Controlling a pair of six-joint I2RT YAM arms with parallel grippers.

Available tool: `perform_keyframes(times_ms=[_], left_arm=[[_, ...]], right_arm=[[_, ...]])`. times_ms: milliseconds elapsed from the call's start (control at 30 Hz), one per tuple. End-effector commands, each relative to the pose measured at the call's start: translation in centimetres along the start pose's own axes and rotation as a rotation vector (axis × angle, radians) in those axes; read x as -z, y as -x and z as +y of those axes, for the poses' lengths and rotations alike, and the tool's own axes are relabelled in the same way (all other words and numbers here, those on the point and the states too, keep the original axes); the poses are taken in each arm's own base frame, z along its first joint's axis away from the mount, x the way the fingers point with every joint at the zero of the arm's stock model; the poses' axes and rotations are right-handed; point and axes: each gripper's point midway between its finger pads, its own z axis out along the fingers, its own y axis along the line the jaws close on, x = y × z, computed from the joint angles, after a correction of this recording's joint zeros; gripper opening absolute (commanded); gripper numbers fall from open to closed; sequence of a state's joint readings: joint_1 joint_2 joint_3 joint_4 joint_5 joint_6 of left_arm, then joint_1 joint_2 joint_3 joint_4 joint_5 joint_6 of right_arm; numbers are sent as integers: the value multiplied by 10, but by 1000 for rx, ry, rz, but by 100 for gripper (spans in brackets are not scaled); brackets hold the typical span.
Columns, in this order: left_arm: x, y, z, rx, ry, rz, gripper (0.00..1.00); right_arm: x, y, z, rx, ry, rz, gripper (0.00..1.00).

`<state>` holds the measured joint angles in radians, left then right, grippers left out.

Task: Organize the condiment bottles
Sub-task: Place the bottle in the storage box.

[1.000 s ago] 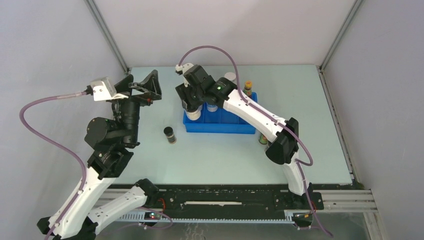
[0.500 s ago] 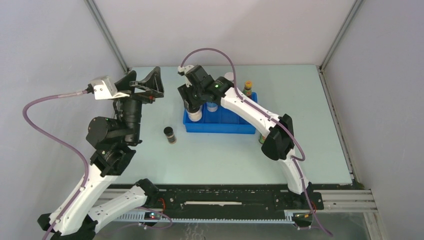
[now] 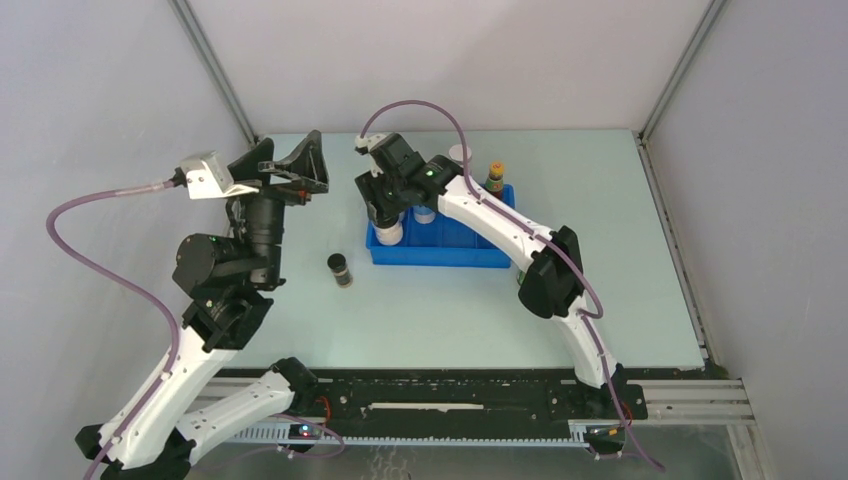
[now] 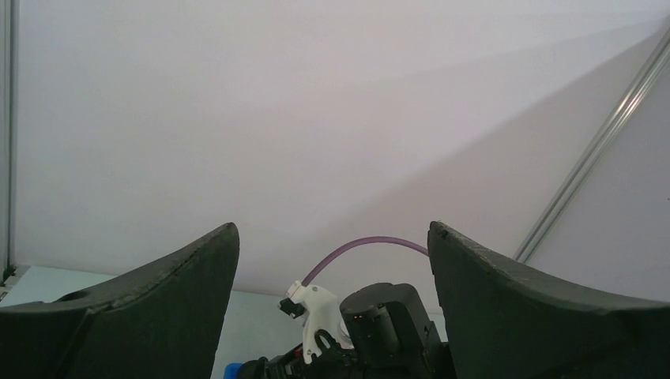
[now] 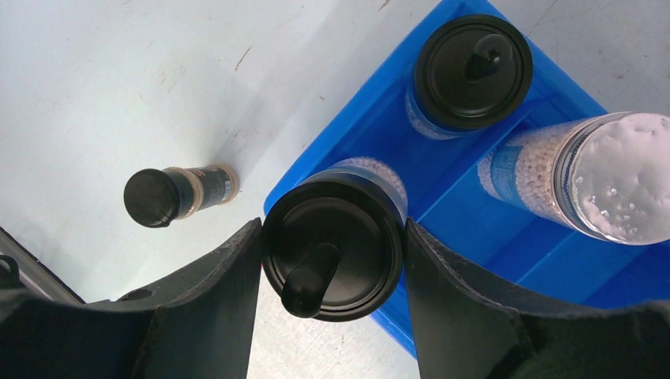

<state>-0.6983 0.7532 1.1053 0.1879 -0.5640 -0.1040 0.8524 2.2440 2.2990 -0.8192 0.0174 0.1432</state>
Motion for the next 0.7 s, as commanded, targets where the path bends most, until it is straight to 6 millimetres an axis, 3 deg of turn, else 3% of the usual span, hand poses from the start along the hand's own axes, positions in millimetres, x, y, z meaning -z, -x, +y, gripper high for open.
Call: perform_keyframes(times_ms=[0, 667], left_arm=[[-2, -1, -4, -11, -20, -13, 93], [4, -15, -3, -21, -32, 15, 93]], right_arm=[[6, 38, 6, -3, 29, -127, 0], [-21, 8, -6, -13, 16, -99, 0]])
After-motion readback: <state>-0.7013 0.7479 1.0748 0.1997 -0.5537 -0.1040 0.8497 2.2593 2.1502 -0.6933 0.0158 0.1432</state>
